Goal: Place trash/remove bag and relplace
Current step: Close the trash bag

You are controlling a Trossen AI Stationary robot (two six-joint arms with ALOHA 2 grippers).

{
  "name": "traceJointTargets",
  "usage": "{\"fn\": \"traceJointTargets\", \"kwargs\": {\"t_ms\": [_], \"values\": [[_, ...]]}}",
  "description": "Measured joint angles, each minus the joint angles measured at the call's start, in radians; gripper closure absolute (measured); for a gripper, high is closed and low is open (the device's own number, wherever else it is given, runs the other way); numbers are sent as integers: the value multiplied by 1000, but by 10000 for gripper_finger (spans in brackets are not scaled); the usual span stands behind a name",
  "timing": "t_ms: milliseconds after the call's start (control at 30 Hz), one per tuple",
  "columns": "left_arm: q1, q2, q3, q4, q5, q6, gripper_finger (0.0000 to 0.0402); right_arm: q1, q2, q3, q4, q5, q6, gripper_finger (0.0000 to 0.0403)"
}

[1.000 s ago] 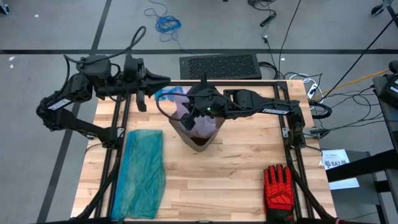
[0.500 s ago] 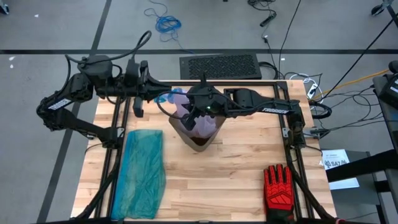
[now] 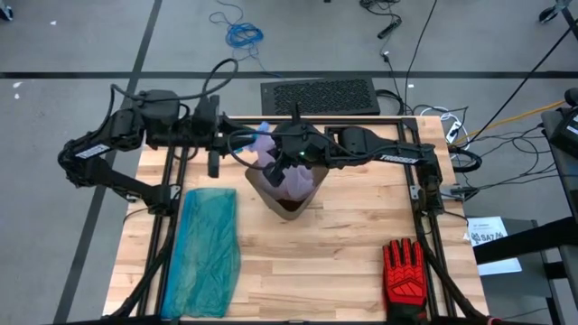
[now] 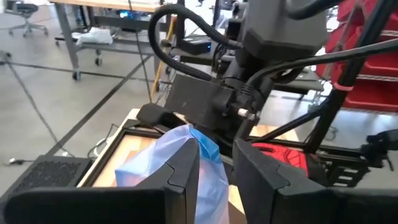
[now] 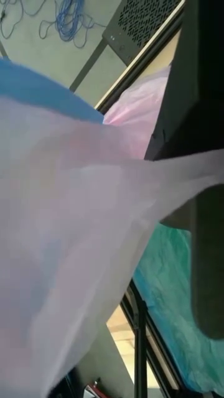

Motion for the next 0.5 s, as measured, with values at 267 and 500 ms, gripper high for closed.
{"fn": "traceJointTargets", "kwargs": {"t_ms": [267,500], "values": [[1,36,0,-4,-71,1,306,0,0,0,-1,0,0,403],[1,42,0,-7,-132,-3,363,0,0,0,-8,0,-1,403]]}}
